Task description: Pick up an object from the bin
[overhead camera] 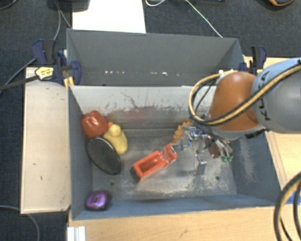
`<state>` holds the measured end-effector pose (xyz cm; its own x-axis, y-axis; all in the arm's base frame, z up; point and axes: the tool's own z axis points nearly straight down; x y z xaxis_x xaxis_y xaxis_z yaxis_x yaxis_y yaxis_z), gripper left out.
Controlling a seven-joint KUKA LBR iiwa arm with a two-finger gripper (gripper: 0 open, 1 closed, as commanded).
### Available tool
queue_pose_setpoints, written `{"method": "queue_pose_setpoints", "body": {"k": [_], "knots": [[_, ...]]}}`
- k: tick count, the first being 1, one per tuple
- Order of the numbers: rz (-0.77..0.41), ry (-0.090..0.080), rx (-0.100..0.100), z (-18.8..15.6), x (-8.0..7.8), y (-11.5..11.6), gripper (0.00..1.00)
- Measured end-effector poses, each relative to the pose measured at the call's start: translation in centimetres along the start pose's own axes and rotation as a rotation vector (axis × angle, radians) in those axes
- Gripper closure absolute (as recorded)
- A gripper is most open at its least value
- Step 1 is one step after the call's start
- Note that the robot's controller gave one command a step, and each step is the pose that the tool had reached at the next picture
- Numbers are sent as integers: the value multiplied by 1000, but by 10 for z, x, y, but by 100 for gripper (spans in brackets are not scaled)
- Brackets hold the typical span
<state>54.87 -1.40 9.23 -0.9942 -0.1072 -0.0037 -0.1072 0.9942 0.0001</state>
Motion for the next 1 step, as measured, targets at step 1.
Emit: {"method": "queue_pose_setpoints", "body": {"k": [1], "knots": [[-483, -9, 3, -72, 13, 39, 0]]}}
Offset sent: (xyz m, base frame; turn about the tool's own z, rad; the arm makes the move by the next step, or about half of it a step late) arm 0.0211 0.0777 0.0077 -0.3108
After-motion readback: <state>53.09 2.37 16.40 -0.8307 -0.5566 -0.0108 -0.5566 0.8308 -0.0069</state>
